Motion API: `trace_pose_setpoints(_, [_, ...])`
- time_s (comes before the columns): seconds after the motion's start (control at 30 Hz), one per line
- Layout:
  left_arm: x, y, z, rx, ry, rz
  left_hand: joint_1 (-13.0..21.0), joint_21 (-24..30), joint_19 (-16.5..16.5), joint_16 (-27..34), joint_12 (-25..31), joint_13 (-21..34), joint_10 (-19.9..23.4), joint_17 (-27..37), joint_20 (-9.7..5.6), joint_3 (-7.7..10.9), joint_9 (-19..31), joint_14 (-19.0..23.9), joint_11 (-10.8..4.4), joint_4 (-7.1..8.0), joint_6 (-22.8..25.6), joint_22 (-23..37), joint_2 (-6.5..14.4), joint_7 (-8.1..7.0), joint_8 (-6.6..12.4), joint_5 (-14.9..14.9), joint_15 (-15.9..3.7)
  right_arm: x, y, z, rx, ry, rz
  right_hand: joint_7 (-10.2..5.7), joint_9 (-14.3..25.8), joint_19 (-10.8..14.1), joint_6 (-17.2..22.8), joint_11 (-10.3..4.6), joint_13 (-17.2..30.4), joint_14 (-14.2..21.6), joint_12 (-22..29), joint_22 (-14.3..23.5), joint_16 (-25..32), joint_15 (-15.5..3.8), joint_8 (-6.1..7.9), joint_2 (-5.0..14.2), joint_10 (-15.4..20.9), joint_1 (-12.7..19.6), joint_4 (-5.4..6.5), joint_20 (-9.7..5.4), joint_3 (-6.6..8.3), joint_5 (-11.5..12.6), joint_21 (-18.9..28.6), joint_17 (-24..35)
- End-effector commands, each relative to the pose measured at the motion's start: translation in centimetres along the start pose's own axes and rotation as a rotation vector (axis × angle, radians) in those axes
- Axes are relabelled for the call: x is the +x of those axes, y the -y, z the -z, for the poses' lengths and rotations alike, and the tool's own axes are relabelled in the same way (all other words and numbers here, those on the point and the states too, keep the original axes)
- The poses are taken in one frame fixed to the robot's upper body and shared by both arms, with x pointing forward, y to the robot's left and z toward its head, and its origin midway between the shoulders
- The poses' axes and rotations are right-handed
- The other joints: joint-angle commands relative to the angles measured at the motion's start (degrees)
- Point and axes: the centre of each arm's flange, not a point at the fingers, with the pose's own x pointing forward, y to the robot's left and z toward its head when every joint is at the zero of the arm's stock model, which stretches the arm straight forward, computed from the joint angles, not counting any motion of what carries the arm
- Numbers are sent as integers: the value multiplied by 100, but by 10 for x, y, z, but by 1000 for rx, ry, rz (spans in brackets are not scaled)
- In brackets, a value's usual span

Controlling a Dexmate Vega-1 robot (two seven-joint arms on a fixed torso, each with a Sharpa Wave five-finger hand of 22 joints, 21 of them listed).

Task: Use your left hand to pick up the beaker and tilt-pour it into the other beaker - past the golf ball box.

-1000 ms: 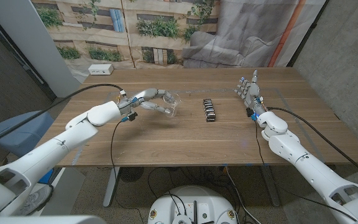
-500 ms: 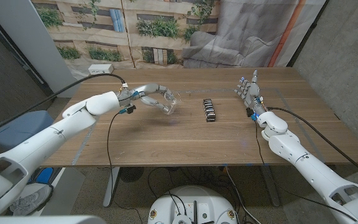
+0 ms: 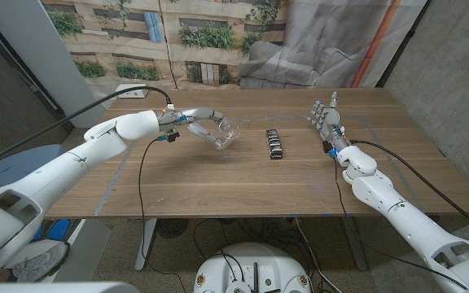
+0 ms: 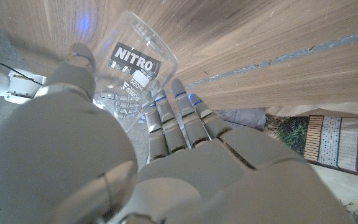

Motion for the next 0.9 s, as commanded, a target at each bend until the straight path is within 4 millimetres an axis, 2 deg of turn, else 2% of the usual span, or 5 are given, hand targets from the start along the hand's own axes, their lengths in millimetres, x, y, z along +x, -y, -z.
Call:
trace_pose_setpoints(0.03, [10,-6,-6,114,-6,69,787,27,62,41,16,150,715,10,-383,-20,76,49,-678,6,282,23,825,-216,459,24,-982,0,0,0,0,0,0,-11,9,-18,-37,-13,30,-22,35,26,19,-106,32,516,-24,14,7,35,-34,30,39,7])
trace_pose_setpoints(0.47, [16,-12,-10,224,-37,120,829,21,71,38,-9,184,706,0,-365,-59,74,46,-676,-5,281,24,854,-196,476,30,-994,0,0,0,0,0,0,-8,8,-16,-48,-12,30,-26,34,26,17,-115,28,515,-25,14,6,33,-34,31,39,7])
trace_pose_setpoints(0.9, [32,-4,-14,312,-44,198,835,16,75,31,-36,208,688,-7,-358,-93,71,37,-669,5,267,25,878,-195,482,33,-980,0,0,0,0,0,0,-12,8,-17,-42,-13,30,-31,37,26,15,-112,31,513,-18,14,6,31,-35,30,39,7])
